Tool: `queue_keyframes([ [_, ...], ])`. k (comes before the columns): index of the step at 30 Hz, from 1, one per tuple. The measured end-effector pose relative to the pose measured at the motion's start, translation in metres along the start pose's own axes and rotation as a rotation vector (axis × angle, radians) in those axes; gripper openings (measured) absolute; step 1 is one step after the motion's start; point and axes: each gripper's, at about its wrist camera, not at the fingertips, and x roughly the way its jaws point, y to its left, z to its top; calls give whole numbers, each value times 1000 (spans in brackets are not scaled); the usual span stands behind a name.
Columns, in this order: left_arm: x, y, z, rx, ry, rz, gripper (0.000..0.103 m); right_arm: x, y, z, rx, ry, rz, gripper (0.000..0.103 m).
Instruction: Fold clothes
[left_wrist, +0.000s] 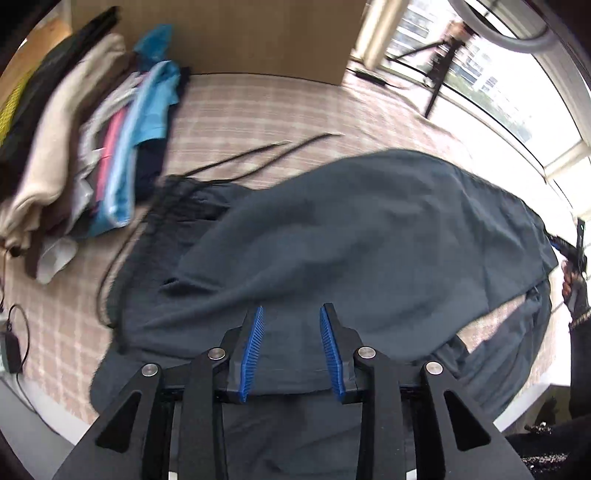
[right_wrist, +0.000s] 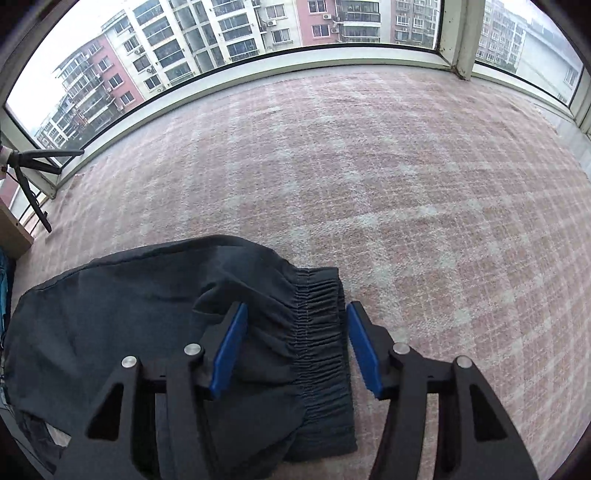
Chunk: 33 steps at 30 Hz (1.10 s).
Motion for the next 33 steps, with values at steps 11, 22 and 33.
queue_keyframes([
  [11, 53, 50, 66, 69, 0, 114, 37, -24, 1, 32, 16, -25, -15, 6],
  [22, 104, 40, 95, 135, 76, 8, 28, 21, 24, 33, 0, 73, -50, 62],
  [33, 11, 54, 130, 21, -218, 70, 13, -12, 24, 51, -4, -129, -147, 8],
])
